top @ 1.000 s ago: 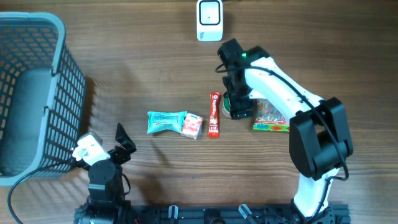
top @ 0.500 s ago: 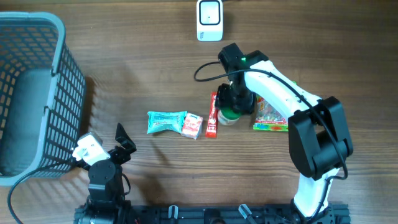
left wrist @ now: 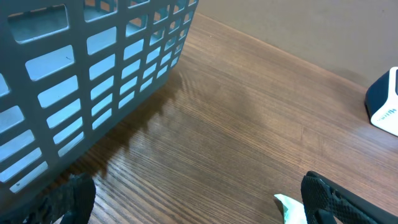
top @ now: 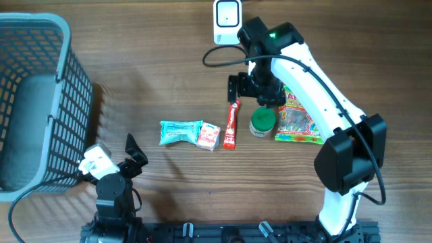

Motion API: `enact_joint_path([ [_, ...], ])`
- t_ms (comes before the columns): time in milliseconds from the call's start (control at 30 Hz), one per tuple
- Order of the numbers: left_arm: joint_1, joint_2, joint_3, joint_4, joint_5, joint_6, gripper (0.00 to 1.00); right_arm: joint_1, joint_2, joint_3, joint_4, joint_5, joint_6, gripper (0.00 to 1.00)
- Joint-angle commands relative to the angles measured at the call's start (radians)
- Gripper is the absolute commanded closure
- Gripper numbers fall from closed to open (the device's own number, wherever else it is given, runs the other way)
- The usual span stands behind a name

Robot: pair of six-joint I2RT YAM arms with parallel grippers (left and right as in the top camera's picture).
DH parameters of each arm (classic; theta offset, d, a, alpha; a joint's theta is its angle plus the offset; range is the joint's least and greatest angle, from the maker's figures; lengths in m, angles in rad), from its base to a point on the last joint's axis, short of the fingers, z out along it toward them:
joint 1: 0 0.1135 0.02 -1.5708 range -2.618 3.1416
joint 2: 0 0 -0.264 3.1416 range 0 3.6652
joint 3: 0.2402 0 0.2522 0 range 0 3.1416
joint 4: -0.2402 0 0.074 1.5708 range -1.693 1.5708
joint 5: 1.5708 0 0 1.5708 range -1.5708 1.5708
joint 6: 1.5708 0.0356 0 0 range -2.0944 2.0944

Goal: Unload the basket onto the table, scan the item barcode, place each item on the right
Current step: 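Lower the right gripper and grasp the green-capped bottle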

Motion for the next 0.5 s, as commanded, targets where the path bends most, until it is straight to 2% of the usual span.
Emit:
enact_joint_path([
  [0, -0.005, -0.003, -0.004, 0.003, -0.014, -0.002, 0.0, -0.003, -0.001, 0.024, -0.091, -0.105, 0.476, 0.0],
  [67, -0.005, -0.003, -0.004, 0.003, -0.014, -0.002, 0.0, -0.003, -0.001, 0.024, -0.142, -0.053, 0.697, 0.01],
  [100, -0.005, -0.003, -0.004, 0.003, -0.014, -0.002, 0.0, -0.007, -0.001, 0.021, -0.174, -0.004, 0.857, 0.0],
  [167, -0.005, -0.003, -0.004, 0.003, -0.014, -0.002, 0.0, -0.009, -0.001, 0.002, -0.174, 0.011, 0.984, 0.0],
  [267, -0.005, -0.003, -0.004, 0.003, -0.014, -0.002, 0.0, -0.009, 0.001, -0.043, -0.169, 0.153, 1.182, 0.0],
  [333, -0.005, -0.003, -0.004, 0.003, -0.014, -0.002, 0.0, -0.009, 0.001, -0.082, -0.135, 0.22, 1.237, 0.0],
  [467, -0.005, -0.003, -0.004, 0.003, -0.014, -0.002, 0.0, -0.009, 0.001, -0.157, 0.002, 0.237, 1.226, 0.0],
])
